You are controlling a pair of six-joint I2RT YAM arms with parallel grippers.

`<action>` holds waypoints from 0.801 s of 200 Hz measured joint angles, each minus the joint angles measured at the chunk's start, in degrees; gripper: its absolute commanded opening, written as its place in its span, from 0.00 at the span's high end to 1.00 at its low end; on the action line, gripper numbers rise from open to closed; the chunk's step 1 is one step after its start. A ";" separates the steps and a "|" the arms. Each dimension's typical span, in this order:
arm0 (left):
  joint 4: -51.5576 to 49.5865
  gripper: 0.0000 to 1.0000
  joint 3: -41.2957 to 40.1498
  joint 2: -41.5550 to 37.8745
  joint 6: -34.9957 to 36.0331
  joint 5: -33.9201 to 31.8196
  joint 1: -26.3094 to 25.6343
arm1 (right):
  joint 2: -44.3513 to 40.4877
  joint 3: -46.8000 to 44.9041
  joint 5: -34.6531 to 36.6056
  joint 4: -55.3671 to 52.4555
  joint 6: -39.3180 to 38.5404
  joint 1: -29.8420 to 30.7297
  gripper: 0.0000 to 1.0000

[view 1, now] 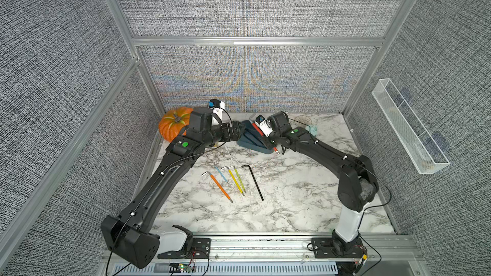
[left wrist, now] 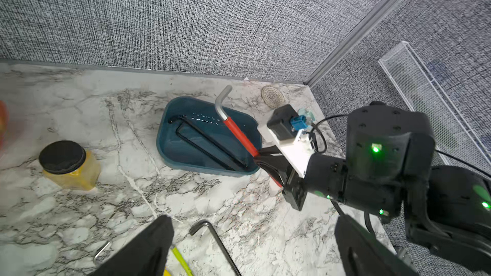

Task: Put the hex key on the desktop into the storage box
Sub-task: Place the Allen key in the storage box.

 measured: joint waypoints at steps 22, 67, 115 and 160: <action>0.63 0.00 -0.11 2.23 0.02 -0.33 0.00 | 4.33 4.37 -0.81 0.09 -1.53 -0.50 1.00; 2.25 0.00 1.09 5.11 0.72 -1.84 0.00 | 12.33 14.88 -1.88 -0.22 -3.30 -0.48 1.00; 4.68 0.00 0.15 5.46 1.36 -3.15 0.11 | 20.41 22.69 -1.88 -1.14 -4.81 -1.29 1.00; 8.74 0.00 -3.54 3.76 2.19 -4.35 0.11 | 23.82 25.03 -2.16 -3.52 -5.44 -2.19 1.00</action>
